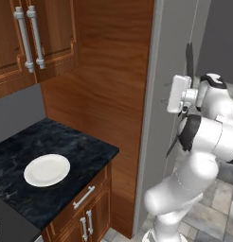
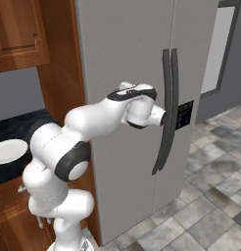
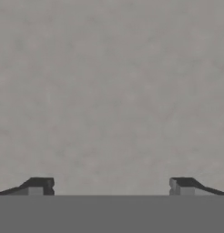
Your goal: Place the steak on the counter behind the older steak on the same shelf of the fridge to maintain FIFO order. Close the fridge door when finished.
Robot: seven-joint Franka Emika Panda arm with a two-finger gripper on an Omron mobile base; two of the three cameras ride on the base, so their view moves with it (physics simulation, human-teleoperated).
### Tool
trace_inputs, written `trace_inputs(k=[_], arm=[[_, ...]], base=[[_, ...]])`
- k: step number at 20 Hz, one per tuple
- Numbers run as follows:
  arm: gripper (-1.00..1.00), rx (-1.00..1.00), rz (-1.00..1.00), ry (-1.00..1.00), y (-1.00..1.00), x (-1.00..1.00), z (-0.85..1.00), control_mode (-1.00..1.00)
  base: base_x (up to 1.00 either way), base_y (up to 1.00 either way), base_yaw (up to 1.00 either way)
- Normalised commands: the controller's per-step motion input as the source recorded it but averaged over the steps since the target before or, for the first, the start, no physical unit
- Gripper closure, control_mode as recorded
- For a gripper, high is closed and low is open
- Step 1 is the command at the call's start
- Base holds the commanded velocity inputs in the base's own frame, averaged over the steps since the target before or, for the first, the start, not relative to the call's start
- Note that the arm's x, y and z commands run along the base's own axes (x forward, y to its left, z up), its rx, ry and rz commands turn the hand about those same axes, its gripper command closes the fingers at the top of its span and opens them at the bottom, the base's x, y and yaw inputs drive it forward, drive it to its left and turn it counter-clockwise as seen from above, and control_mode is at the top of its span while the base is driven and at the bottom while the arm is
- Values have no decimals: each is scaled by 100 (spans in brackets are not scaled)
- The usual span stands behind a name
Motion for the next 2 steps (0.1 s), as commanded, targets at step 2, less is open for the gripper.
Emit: trace_inputs(k=[2], arm=[[-100,6,18,0,88,24,-17,-100]], base=[[0,0,0]])
